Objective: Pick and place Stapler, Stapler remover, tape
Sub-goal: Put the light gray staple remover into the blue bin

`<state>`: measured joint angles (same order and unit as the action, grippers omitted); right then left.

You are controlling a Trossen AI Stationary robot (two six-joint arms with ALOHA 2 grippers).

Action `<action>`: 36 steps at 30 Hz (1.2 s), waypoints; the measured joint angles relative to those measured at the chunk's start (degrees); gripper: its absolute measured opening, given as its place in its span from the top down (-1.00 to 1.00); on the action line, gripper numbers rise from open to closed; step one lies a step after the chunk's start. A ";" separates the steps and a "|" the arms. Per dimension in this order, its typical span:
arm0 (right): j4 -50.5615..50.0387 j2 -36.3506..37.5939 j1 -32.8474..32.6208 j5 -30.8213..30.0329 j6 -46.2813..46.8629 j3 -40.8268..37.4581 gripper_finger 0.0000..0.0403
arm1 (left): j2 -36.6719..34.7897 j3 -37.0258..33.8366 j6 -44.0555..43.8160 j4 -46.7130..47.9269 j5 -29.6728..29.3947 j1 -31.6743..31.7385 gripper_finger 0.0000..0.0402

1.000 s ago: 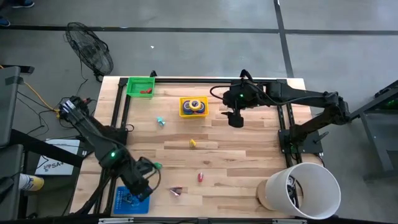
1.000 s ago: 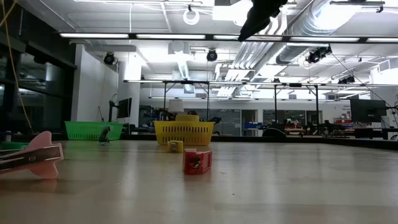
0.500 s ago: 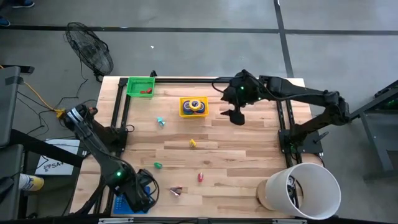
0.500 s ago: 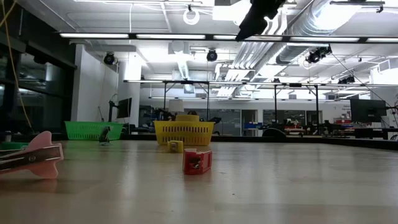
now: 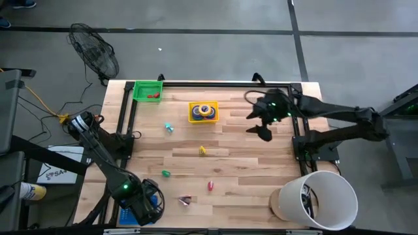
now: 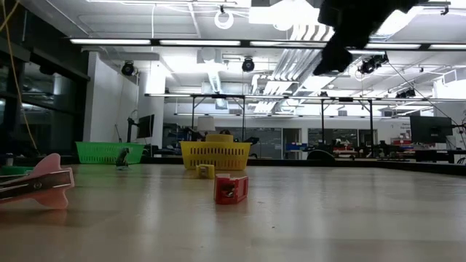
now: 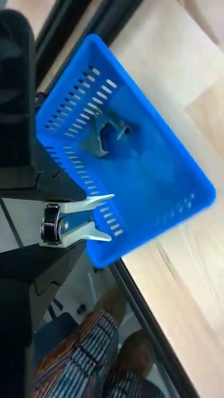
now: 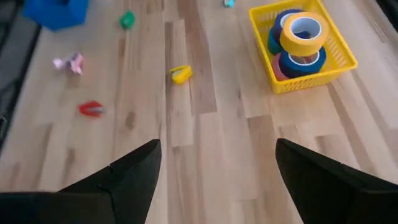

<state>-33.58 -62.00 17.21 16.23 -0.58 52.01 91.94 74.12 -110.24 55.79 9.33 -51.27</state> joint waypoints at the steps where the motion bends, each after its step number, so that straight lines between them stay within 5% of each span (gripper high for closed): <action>1: 1.79 2.14 0.00 0.24 1.43 -2.35 -0.52 | 0.00 -0.37 -0.86 -0.09 0.40 -0.19 0.59; 17: 14.55 32.74 -0.28 0.30 17.98 -30.56 -0.52 | 0.00 -10.29 -9.21 -14.78 5.88 -0.10 0.59; 29: 16.22 42.28 -10.38 -9.13 27.66 -38.53 -0.52 | 0.00 -14.04 -13.55 -19.91 5.52 -0.08 0.59; 36: 18.46 43.45 -18.44 -19.47 30.35 -40.65 -0.52 | 0.00 -14.04 -14.51 -19.85 4.36 -0.06 0.59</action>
<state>-15.12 -18.55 -1.22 -3.24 29.77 11.35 91.94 60.07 -124.74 35.94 13.70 -51.33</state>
